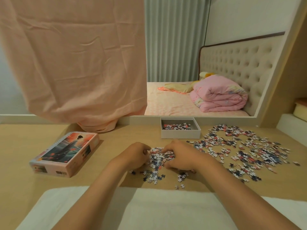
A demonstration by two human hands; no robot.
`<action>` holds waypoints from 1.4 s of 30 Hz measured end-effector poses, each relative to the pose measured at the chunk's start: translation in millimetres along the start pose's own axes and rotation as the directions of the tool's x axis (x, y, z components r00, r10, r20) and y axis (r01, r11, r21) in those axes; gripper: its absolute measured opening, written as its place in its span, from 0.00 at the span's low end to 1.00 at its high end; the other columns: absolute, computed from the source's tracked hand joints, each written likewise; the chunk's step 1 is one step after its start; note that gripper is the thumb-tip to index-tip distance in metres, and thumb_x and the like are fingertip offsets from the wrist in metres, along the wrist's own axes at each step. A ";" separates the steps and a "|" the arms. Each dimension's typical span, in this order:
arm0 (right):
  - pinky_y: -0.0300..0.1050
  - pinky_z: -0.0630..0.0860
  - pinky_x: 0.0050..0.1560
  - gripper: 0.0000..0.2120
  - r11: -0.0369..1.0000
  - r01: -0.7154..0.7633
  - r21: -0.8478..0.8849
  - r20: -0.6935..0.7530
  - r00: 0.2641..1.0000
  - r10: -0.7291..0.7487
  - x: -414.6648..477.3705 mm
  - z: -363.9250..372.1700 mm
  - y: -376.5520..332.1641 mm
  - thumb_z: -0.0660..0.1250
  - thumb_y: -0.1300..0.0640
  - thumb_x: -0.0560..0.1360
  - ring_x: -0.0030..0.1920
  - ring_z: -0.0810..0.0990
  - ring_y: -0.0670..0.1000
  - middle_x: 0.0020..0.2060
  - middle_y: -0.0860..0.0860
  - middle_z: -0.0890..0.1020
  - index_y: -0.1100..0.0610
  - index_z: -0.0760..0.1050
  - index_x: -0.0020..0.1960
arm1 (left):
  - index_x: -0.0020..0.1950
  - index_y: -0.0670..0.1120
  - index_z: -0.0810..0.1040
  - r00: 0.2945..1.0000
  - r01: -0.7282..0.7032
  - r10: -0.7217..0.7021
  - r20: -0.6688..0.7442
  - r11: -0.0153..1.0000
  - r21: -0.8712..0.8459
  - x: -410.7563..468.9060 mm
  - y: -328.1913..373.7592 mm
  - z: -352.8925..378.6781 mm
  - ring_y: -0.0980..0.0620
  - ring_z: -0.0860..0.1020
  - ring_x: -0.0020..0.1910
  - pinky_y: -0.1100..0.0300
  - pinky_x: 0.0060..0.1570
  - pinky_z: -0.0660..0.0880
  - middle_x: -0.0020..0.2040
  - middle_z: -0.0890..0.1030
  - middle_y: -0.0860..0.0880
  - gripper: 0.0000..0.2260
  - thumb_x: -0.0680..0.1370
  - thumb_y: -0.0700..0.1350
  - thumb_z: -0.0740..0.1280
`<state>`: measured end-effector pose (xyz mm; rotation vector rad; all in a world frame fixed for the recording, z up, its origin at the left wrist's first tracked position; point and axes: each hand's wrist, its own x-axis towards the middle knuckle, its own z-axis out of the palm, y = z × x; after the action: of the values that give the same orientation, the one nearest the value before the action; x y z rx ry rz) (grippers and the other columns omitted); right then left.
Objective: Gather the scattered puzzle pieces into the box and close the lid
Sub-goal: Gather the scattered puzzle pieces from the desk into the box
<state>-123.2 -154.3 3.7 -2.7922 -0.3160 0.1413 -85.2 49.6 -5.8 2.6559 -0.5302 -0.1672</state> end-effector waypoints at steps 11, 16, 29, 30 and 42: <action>0.35 0.68 0.42 0.12 0.954 0.282 0.099 0.056 0.956 -0.288 0.8 23.7 -40.6 0.74 0.51 0.74 0.44 0.74 0.41 0.43 0.40 0.74 0.47 0.84 0.57 | 0.58 0.50 0.81 0.999 -0.024 0.020 0.033 0.992 0.126 -36.3 -30.9 -1.0 0.49 0.75 0.49 0.60 0.47 0.70 0.54 0.76 0.47 0.10 0.79 0.47 0.64; 0.39 0.72 0.46 0.10 0.984 0.167 0.060 -0.012 0.986 -0.167 -11.8 4.3 -21.1 0.74 0.48 0.74 0.47 0.76 0.43 0.44 0.40 0.77 0.44 0.84 0.55 | 0.53 0.49 0.79 0.999 0.002 -0.012 0.049 0.979 0.202 -43.6 -36.4 -7.7 0.49 0.76 0.48 0.56 0.50 0.75 0.53 0.76 0.47 0.08 0.75 0.48 0.67; 0.38 0.80 0.41 0.02 0.980 -0.019 0.198 0.149 0.989 -0.011 -35.9 -0.4 15.8 0.77 0.54 0.71 0.37 0.82 0.42 0.36 0.43 0.85 0.50 0.86 0.43 | 0.47 0.44 0.80 0.990 -0.141 0.140 0.018 0.989 0.050 -34.5 4.5 25.2 0.51 0.73 0.39 0.58 0.37 0.68 0.44 0.81 0.45 0.13 0.71 0.52 0.72; 0.37 0.79 0.41 0.02 0.981 -0.016 0.193 0.116 0.993 -0.007 -33.3 1.0 16.8 0.77 0.54 0.71 0.38 0.82 0.41 0.37 0.43 0.85 0.50 0.86 0.43 | 0.47 0.43 0.80 0.988 -0.157 0.157 -0.009 0.987 0.034 -31.4 7.3 27.2 0.49 0.75 0.40 0.58 0.39 0.69 0.44 0.81 0.45 0.10 0.72 0.49 0.72; 0.46 0.79 0.47 0.12 0.979 0.160 0.126 0.022 0.986 -0.164 -22.3 18.9 -10.8 0.76 0.41 0.67 0.43 0.79 0.42 0.43 0.41 0.82 0.41 0.83 0.49 | 0.51 0.58 0.80 0.996 -0.063 0.063 -0.061 0.998 0.006 -34.5 -18.9 -1.0 0.57 0.76 0.45 0.63 0.42 0.72 0.47 0.77 0.57 0.15 0.68 0.60 0.76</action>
<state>-149.5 -143.7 -9.1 -2.6304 -0.5219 0.1612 -110.3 79.4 -11.8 2.6352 -0.5939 -0.0659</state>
